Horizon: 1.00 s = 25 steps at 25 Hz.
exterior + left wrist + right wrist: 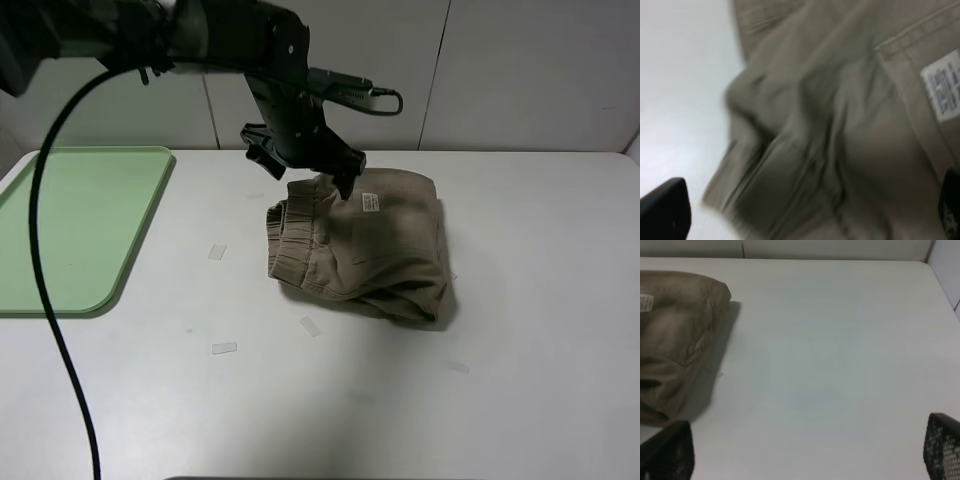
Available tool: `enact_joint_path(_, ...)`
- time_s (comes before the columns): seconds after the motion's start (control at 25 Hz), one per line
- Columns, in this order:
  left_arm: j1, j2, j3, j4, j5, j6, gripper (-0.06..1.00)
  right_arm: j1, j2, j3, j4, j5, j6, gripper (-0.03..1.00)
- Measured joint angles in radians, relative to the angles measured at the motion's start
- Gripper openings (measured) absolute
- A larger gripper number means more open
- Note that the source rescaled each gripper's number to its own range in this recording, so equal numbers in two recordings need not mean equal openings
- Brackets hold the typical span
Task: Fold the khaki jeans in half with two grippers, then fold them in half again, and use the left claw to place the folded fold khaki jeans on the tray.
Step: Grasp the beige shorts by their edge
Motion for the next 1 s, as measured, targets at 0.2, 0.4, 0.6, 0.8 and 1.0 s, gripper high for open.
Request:
enact_joint_path(0.2,0.0,-0.016,0.023,0.025,0.085,-0.112,1.0,0.0,0.0,0.0,0.0,0.0,0.0,1.0)
enact_joint_path(0.4,0.0,-0.016,0.141,0.016,-0.039,-0.244,1.0,0.0,0.0,0.0,0.0,0.0,0.0,1.0)
enact_joint_path(0.6,0.0,-0.016,0.243,-0.003,-0.213,-0.358,1.0,0.0,0.0,0.0,0.0,0.0,0.0,1.0)
enact_joint_path(0.8,0.0,-0.016,0.308,-0.028,-0.335,-0.45,1.0,0.0,0.0,0.0,0.0,0.0,0.0,1.0)
enact_joint_path(1.0,-0.017,0.006,0.311,-0.036,-0.349,-0.499,1.0,0.0,0.0,0.0,0.0,0.0,0.0,1.0)
